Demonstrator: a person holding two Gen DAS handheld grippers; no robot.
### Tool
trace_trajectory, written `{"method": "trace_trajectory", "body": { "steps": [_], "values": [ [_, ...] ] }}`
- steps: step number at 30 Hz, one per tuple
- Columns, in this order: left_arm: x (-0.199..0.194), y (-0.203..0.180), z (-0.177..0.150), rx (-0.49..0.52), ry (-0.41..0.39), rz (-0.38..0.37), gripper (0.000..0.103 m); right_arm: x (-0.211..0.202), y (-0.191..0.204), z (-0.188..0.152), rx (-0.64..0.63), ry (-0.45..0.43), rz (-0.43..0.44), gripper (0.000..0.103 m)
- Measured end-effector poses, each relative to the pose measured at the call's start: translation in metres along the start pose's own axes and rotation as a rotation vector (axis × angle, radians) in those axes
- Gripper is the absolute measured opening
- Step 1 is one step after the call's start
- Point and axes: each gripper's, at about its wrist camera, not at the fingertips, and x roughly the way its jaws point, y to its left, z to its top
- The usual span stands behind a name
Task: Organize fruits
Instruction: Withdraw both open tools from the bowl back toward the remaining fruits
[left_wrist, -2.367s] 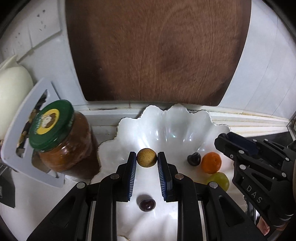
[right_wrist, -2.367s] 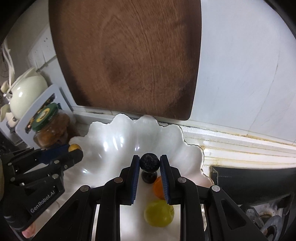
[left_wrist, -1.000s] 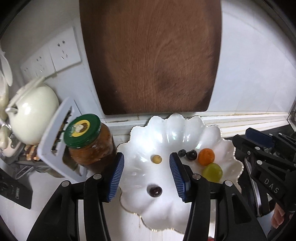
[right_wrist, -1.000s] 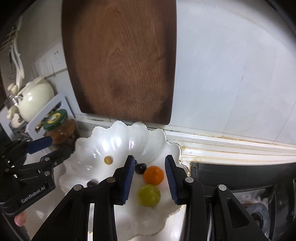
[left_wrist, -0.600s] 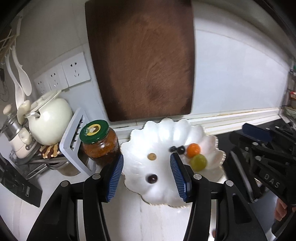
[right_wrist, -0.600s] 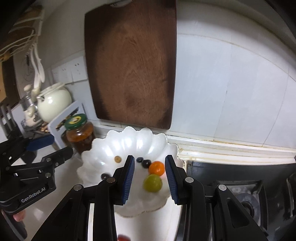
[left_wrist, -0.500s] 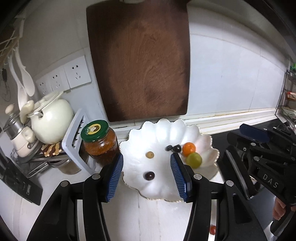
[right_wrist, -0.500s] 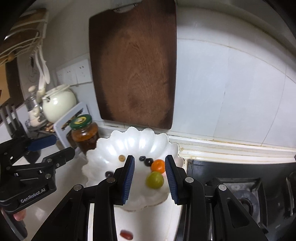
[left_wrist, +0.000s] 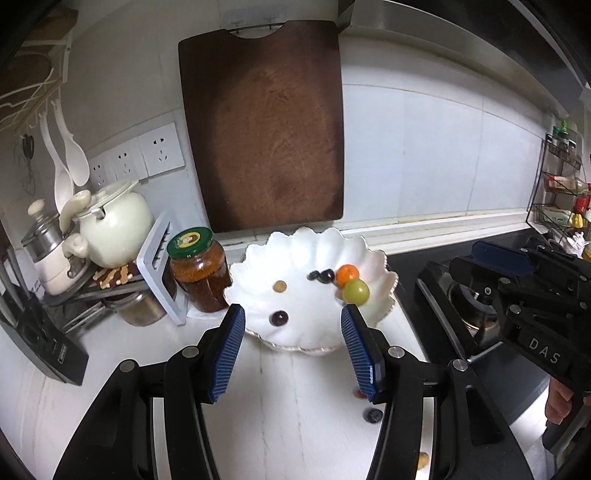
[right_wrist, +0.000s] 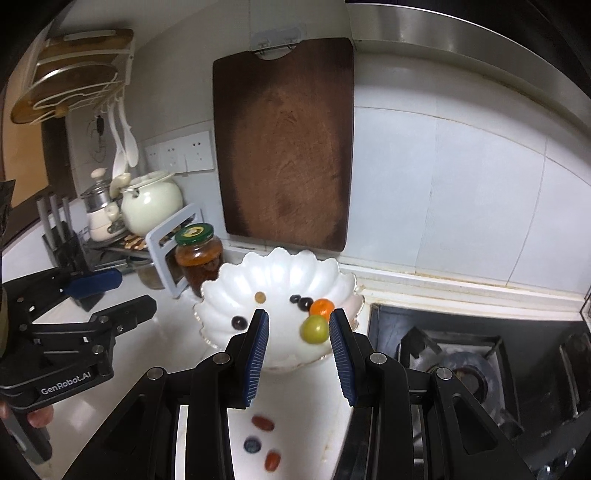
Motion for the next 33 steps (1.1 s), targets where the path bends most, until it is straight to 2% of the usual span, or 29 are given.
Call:
{"method": "trace_trajectory", "body": {
  "steps": [9, 12, 16, 33],
  "values": [
    [-0.028, -0.013, -0.024, 0.009, -0.001, -0.019, 0.054, -0.031, 0.007, -0.029, -0.004, 0.009, 0.03, 0.036],
    [-0.036, -0.017, -0.032, 0.02, -0.005, -0.017, 0.054, -0.038, 0.009, -0.038, -0.002, 0.017, 0.04, 0.042],
    [-0.044, -0.021, -0.043, 0.039, -0.002, -0.015, 0.054, -0.047, 0.012, -0.05, -0.021, 0.022, 0.041, 0.042],
    [-0.048, -0.028, -0.091, 0.097, 0.079, -0.067, 0.054, -0.063, 0.024, -0.098, -0.018, 0.103, 0.039, 0.042]
  ]
}}
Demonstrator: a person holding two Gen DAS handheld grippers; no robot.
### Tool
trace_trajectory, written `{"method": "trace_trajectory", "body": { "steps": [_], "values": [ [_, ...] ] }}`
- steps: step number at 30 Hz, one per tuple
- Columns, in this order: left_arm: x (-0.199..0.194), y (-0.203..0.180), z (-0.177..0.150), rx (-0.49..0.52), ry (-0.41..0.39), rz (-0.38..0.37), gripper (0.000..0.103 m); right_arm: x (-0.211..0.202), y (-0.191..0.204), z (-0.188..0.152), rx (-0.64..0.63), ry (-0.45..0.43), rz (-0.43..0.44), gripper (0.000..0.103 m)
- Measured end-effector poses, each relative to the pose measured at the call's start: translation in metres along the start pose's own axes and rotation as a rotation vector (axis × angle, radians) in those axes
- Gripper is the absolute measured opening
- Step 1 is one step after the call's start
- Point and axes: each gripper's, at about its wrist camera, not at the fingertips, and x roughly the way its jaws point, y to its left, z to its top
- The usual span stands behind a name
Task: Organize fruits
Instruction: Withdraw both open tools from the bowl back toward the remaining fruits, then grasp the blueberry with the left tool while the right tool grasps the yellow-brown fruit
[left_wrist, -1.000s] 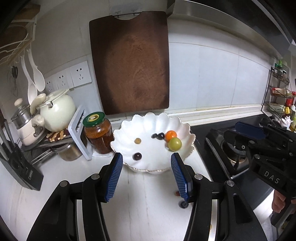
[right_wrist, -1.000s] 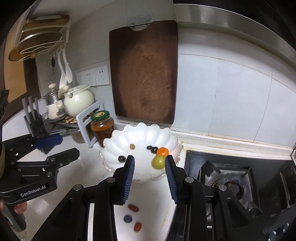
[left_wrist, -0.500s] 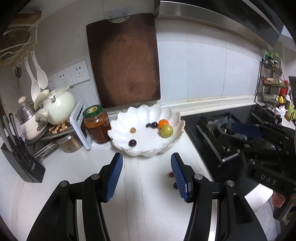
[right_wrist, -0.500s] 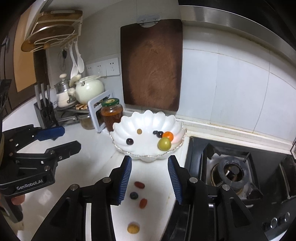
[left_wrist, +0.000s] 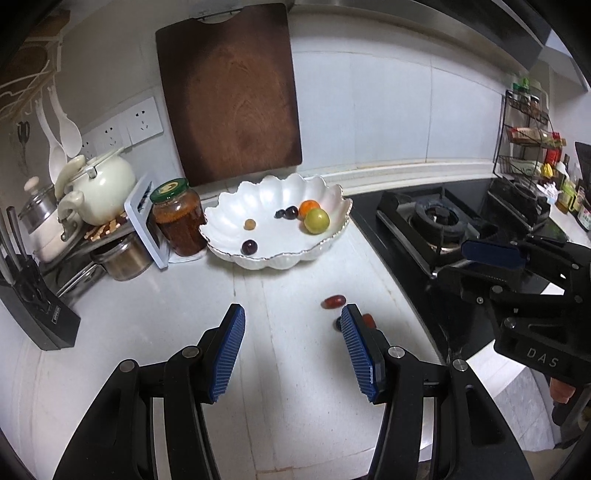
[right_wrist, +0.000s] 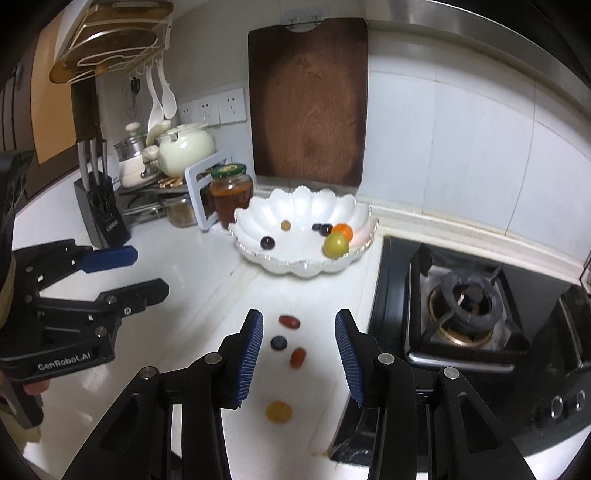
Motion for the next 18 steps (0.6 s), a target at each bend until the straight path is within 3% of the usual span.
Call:
{"method": "trace_trajectory", "body": {
  "steps": [18],
  "values": [
    [0.031, -0.004, -0.028, 0.116, 0.066, -0.059, 0.054, 0.018, 0.017, -0.051, 0.013, 0.088, -0.033, 0.042]
  ]
}}
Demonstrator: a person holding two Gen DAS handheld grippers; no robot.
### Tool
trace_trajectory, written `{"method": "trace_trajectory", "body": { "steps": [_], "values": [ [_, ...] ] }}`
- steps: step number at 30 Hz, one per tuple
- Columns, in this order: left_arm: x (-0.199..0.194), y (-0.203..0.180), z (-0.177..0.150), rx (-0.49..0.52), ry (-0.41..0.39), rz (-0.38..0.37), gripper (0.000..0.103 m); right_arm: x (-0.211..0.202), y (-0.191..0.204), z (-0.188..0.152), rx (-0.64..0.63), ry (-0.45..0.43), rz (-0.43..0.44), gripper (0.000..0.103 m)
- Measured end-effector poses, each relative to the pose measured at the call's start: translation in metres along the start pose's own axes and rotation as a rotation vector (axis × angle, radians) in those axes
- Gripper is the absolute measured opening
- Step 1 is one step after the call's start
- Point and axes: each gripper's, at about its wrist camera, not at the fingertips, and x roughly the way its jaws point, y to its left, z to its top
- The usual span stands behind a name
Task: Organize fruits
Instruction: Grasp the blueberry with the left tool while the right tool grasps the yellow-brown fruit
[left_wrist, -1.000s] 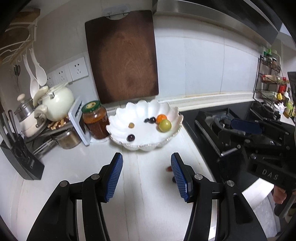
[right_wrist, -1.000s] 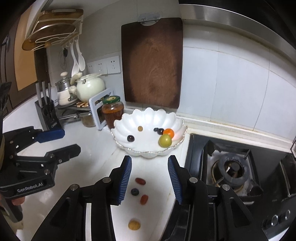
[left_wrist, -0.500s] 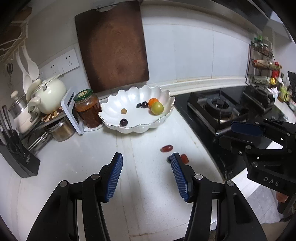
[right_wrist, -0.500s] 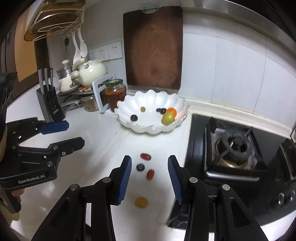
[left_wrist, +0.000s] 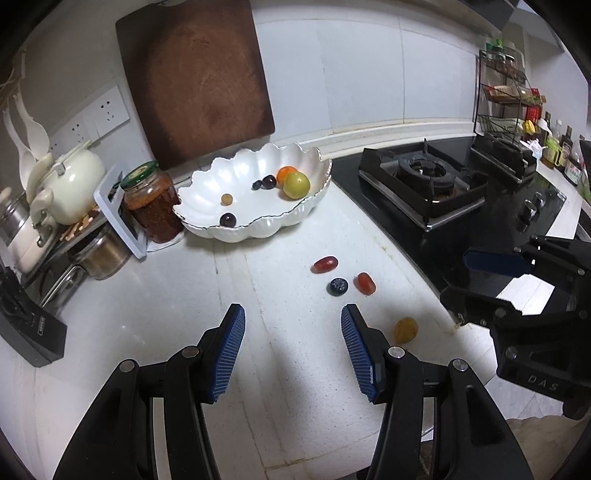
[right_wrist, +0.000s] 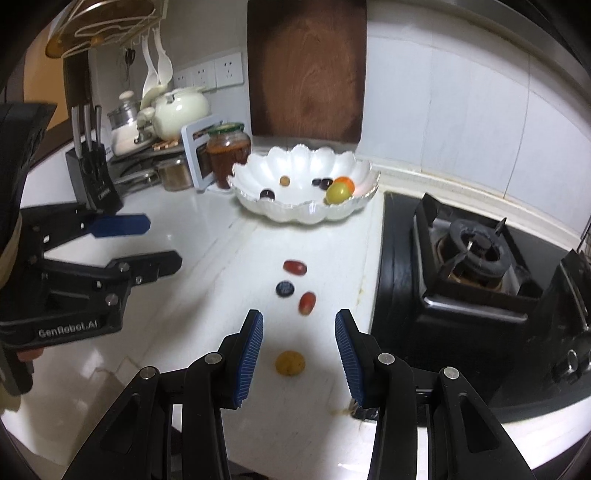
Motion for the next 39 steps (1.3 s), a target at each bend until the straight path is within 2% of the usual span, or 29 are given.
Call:
{"method": "trace_trajectory", "body": {
  "steps": [21, 31, 39],
  "values": [
    [0.07, -0.003, 0.002, 0.143, 0.027, -0.121, 0.054, 0.063, 0.001, -0.031, 0.07, 0.178, 0.02, 0.042],
    [0.107, -0.007, 0.007, 0.175, 0.05, -0.2, 0.052, 0.08, -0.002, -0.032, 0.096, 0.212, 0.029, 0.042],
    [0.128, -0.016, 0.01, 0.208, 0.059, -0.248, 0.045, 0.089, -0.003, -0.033, 0.126, 0.235, 0.029, 0.041]
  ]
}}
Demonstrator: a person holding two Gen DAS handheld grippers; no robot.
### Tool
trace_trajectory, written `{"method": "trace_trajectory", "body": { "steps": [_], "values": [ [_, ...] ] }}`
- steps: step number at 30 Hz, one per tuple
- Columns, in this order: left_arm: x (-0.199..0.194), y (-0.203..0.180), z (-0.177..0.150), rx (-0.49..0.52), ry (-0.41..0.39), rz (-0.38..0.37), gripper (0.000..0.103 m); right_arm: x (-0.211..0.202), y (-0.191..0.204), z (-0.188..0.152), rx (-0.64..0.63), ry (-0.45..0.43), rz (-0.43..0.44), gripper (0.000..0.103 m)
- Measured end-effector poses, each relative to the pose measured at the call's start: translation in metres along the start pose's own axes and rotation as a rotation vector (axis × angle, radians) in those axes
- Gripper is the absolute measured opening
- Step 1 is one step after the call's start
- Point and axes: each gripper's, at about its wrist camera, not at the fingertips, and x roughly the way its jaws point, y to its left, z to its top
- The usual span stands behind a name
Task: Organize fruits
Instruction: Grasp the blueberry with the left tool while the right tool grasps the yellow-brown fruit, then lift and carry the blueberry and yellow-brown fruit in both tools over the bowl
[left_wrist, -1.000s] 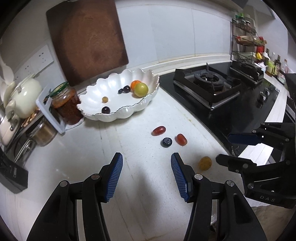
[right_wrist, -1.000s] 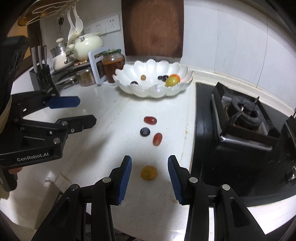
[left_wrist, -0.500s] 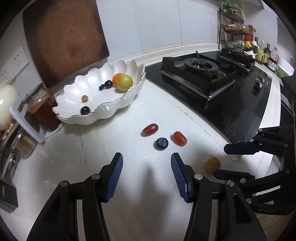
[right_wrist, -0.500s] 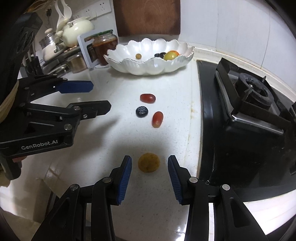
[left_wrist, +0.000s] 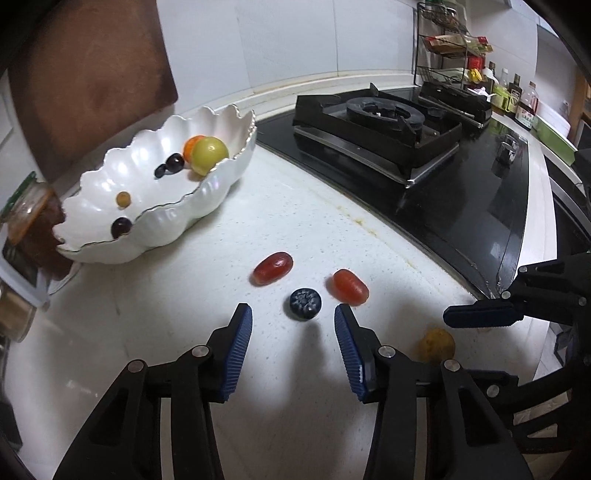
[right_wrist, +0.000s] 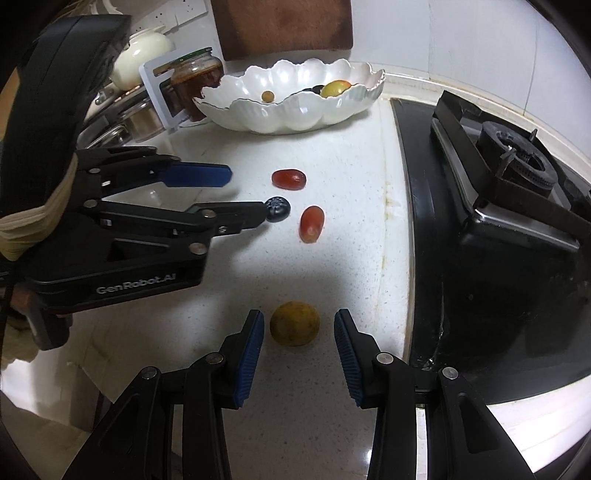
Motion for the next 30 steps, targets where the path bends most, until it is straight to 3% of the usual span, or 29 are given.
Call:
{"method": "trace_trajectory", "body": {
  "steps": [7, 18, 30],
  "values": [
    [0.015, -0.001, 0.0, 0.004, 0.014, -0.032, 0.04, 0.004, -0.001, 0.001, 0.016, 0.011, 0.004, 0.03],
    [0.028, 0.0, 0.001, -0.017, 0.024, -0.054, 0.024, 0.007, -0.005, 0.003, 0.03, 0.006, -0.01, 0.03],
    [0.016, 0.001, 0.001, -0.054, 0.034, -0.041, 0.023, 0.004, -0.007, 0.005, 0.022, -0.013, 0.004, 0.03]
  ]
}}
